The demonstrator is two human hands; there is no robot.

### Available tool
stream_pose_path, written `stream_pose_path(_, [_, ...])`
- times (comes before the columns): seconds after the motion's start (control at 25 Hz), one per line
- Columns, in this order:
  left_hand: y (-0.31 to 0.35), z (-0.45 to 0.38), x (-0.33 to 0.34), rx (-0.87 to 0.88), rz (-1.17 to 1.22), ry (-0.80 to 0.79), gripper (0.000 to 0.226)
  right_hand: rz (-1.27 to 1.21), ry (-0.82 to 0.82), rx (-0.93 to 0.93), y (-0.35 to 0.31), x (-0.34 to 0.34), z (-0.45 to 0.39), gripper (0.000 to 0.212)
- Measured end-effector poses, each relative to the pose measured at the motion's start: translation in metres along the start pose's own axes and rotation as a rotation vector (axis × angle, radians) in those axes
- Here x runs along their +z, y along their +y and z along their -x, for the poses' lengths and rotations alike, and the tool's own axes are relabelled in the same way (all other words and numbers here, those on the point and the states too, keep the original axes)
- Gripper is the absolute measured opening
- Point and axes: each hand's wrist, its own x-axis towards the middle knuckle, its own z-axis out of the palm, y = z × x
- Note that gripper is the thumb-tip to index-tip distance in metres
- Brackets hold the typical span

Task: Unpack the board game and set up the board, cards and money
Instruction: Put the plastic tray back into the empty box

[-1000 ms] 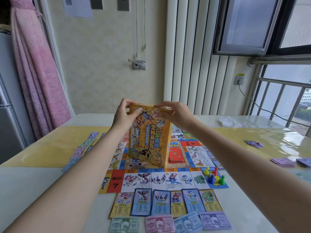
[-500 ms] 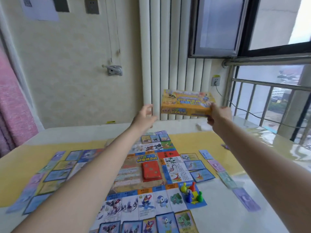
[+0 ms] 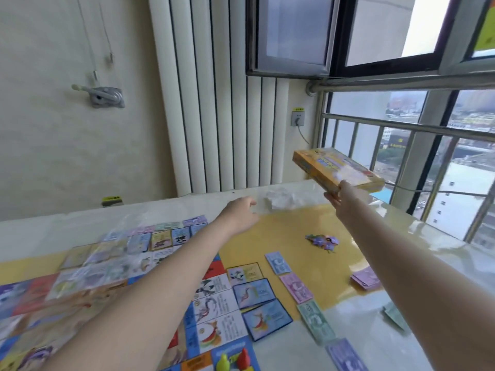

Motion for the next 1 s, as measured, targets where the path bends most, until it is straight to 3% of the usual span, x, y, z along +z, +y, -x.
stream_pose_path(0.16, [-0.007, -0.018, 0.016, -0.024, -0.153, -0.072, 0.043, 0.310, -0.168, 0.112, 0.031, 0.001, -0.005, 0.032])
stream_pose_path(0.24, [-0.011, -0.020, 0.024, -0.051, -0.232, -0.149, 0.043, 0.443, -0.221, 0.047, 0.042, 0.013, -0.001, 0.024])
stream_pose_path(0.36, [-0.021, -0.021, 0.031, -0.087, -0.310, -0.274, 0.042, 0.913, -0.389, -0.232, 0.054, 0.034, 0.000, 0.026])
stream_pose_path(0.44, [-0.026, -0.023, 0.032, -0.092, -0.293, -0.280, 0.042, 1.355, -0.523, -0.500, 0.068, 0.048, -0.001, 0.032])
stream_pose_path(0.52, [-0.026, -0.020, 0.030, -0.093, -0.280, -0.276, 0.044, 1.619, -0.661, -0.669, 0.086, 0.062, -0.004, 0.036])
stream_pose_path(0.6, [-0.025, -0.017, 0.029, -0.092, -0.290, -0.273, 0.046, 1.710, -0.718, -0.679, 0.102, 0.077, -0.008, 0.043])
stream_pose_path(0.76, [-0.027, -0.016, 0.029, -0.077, -0.309, -0.271, 0.047, 1.801, -0.651, -0.477, 0.124, 0.088, -0.019, 0.052])
stream_pose_path(0.88, [-0.028, -0.015, 0.026, -0.057, -0.301, -0.276, 0.045, 1.799, -0.597, -0.670, 0.115, 0.084, -0.011, 0.047])
stream_pose_path(1.0, [-0.035, 0.004, -0.001, 0.047, -0.259, -0.067, 0.049, 1.434, -0.449, -0.877, 0.082, 0.088, 0.012, 0.031])
